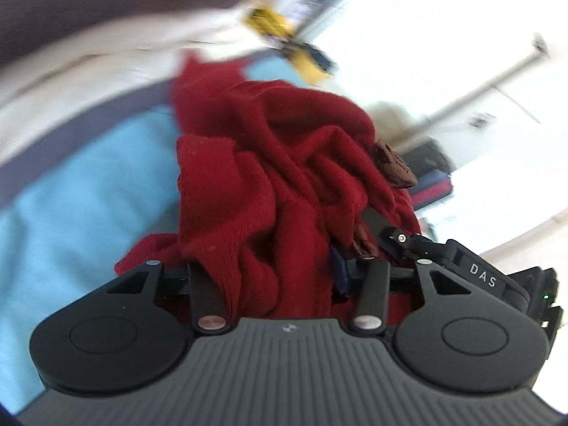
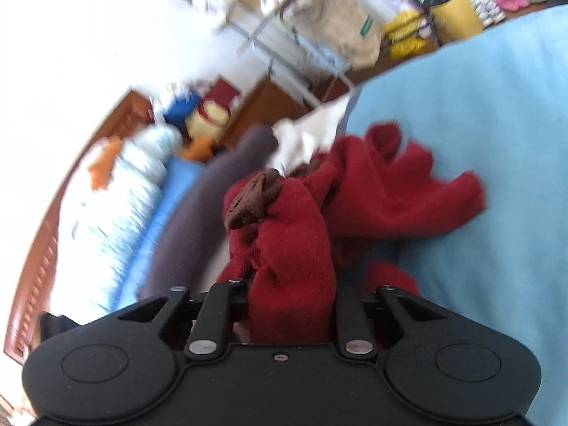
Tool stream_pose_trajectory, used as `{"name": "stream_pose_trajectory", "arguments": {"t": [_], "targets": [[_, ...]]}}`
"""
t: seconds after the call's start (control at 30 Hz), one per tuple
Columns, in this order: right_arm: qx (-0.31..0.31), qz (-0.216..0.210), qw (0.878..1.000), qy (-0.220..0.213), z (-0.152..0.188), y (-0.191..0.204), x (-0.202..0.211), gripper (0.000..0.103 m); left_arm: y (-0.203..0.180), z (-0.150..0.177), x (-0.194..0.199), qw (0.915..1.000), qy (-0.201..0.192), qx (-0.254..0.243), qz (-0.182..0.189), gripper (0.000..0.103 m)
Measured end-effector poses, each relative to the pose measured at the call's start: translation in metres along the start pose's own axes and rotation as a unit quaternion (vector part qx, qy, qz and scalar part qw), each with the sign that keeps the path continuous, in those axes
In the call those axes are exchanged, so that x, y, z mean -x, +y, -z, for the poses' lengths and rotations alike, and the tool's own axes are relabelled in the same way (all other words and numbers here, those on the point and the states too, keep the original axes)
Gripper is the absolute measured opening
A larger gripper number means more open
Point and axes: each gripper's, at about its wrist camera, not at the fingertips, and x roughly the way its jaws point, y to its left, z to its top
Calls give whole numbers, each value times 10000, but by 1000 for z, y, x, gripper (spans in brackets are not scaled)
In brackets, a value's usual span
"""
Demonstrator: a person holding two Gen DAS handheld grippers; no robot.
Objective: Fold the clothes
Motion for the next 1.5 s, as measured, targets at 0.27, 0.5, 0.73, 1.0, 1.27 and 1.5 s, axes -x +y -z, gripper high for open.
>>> {"name": "stream_pose_trajectory", "arguments": {"t": [0.27,0.5,0.73,1.0,1.27,1.5], "targets": [[964,589,9935,-155,31,34,153,22,-120,67,23,9777,840,-1908,248,42],[1619,1211,9793,-101,62,56,271,22,-184,140,46,9441,1183,-3074,154,37],[1101,1566,9804,-464,81,18,295,21,-200,189,3,9230,1552,-3443,-742,49],[1214,1741,9747,-695,69,20,304,21,-214,178,38,9089,491,-3979,-1147,21],[1366,1829,9699,-844,64,30,312,21,-227,150,66,9067,-588,-4001,-1201,20],[2187,2026,9387,-1730,25,72,338,20,-236,137,89,9244,-1171,-3617,-304,20]]}}
